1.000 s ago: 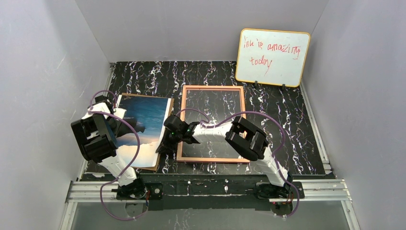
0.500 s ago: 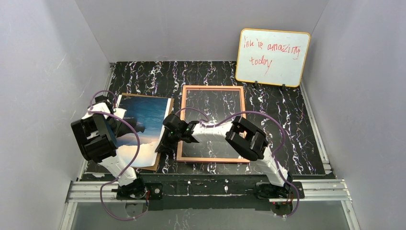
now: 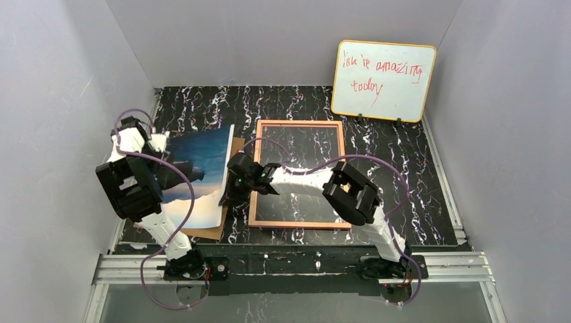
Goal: Put the photo into the frame
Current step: Pick up the photo at the center of the board, then turn over the photo from the photo frame.
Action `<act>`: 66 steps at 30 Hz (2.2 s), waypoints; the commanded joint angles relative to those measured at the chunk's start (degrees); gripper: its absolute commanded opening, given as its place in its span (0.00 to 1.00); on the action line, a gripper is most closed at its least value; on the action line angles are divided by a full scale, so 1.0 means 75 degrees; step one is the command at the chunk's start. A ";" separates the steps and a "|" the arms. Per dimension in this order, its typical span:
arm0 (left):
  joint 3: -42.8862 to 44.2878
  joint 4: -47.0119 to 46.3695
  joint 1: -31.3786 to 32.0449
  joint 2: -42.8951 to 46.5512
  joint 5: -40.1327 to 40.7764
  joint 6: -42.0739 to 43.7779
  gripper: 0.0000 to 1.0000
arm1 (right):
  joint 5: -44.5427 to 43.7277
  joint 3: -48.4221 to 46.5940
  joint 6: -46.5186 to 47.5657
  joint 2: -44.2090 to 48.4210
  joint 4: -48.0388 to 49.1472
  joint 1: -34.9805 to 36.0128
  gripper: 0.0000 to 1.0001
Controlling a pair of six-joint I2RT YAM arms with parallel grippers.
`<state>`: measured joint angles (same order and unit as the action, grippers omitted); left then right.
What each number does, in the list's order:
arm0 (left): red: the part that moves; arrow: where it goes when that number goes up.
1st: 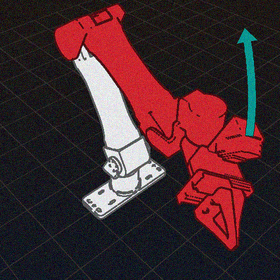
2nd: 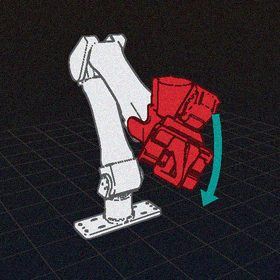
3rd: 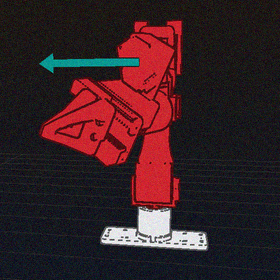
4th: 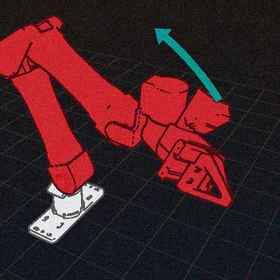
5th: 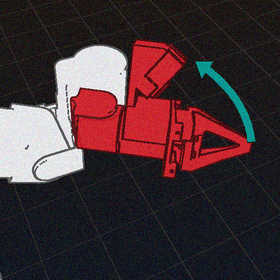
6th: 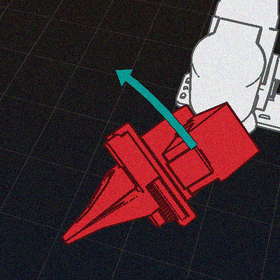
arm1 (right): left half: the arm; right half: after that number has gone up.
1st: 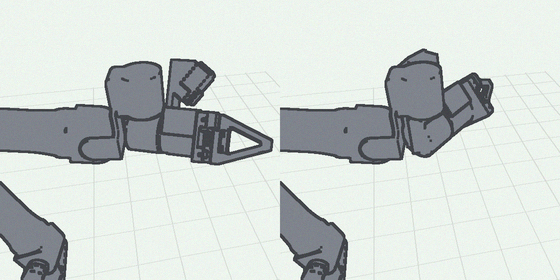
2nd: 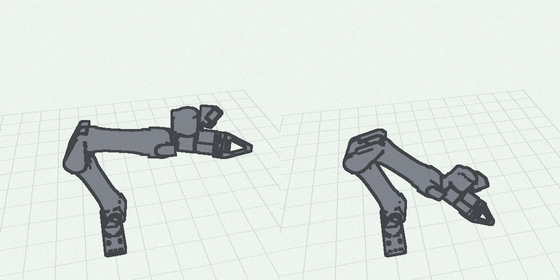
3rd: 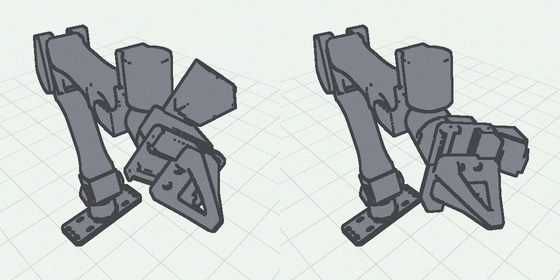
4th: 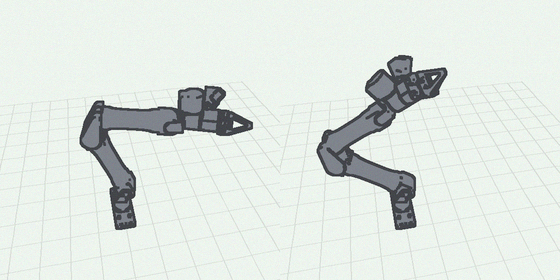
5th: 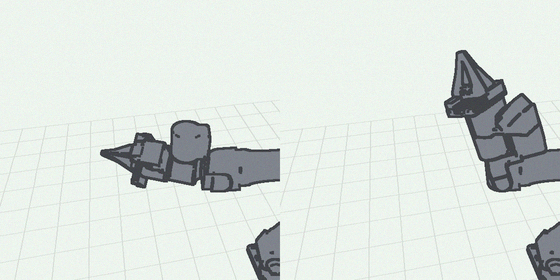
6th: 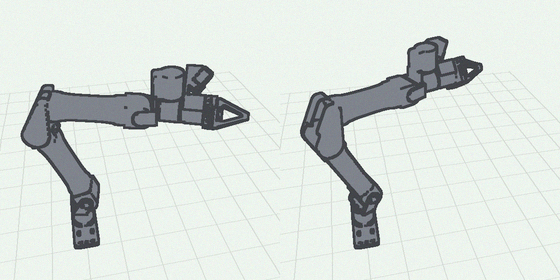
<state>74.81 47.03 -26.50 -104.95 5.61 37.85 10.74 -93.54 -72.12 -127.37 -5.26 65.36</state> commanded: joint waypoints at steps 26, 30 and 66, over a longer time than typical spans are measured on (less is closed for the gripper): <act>0.1152 0.1290 0.0043 0.0184 -0.1848 -0.0779 0.98 | -0.5611 -0.4678 0.7002 0.2662 -0.9525 -0.0611 0.01; 0.1076 0.1254 0.0046 0.0181 -0.1875 -0.0803 0.98 | -0.5225 -0.4589 0.6790 0.2086 -0.9809 -0.0433 0.01; 0.0381 0.0854 0.0066 0.0331 -0.1840 -0.0763 0.97 | -0.2501 -0.2518 0.5309 0.1451 -0.7820 0.0282 0.01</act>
<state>78.74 52.49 -26.13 -104.71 -6.92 31.92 -11.55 -121.58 -24.14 -127.31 -69.84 67.90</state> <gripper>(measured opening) 0.970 0.031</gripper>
